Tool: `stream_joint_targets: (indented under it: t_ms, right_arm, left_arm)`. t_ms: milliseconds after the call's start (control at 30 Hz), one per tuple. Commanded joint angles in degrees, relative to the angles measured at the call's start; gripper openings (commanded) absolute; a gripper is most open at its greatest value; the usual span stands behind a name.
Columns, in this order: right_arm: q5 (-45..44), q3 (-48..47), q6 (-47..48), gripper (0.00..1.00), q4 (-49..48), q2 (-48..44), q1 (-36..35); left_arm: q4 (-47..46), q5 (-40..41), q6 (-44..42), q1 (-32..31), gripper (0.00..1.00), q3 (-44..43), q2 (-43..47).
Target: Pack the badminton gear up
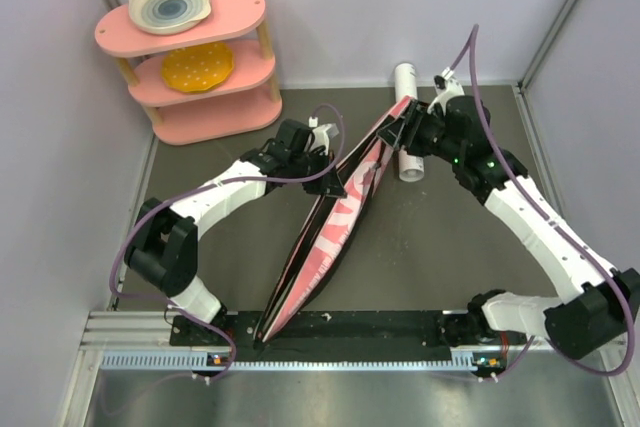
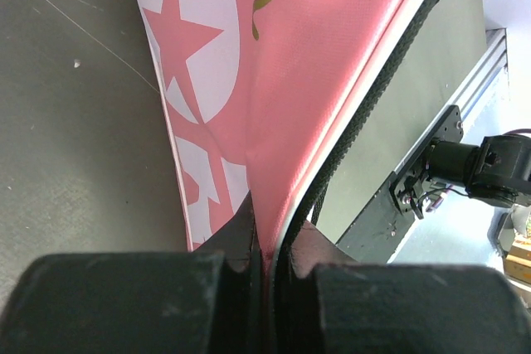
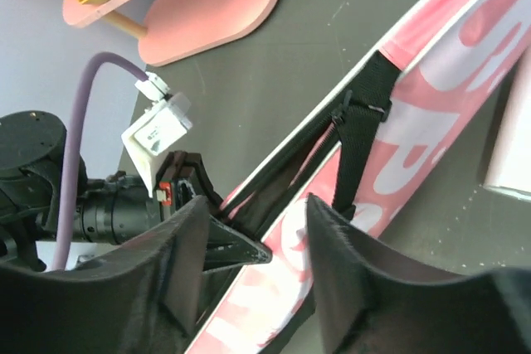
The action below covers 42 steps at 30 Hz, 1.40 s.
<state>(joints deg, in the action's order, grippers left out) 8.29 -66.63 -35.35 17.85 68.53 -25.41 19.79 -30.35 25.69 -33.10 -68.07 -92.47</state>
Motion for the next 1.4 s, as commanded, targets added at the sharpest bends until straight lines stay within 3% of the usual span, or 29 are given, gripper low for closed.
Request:
stream_joint_targets:
  t_ms: [0,167,767,1167,1367]
  right_arm:
    - [5.5,-3.9,0.6,0.45,-1.6,4.7,0.6]
    - [8.2,0.4,-3.6,0.44,-8.8,7.3,0.2]
    - [-7.9,-0.7,-1.9,0.51,-1.7,11.0,-1.7]
    - [-6.0,-5.3,1.4,0.53,-4.2,14.2,-0.5]
    - [-5.8,-8.0,4.2,0.48,-4.1,15.5,-0.5]
  left_arm:
    - [-1.8,-1.7,1.2,-0.3,0.0,0.0,3.4]
    - [-1.8,-1.3,1.6,-0.3,0.0,0.0,3.3]
    - [-1.2,-0.1,2.7,-0.3,0.0,-0.1,3.2]
    - [-1.2,-0.9,2.6,-0.4,0.0,0.0,3.3]
    - [-1.2,-0.9,2.5,-0.8,0.0,0.0,3.0]
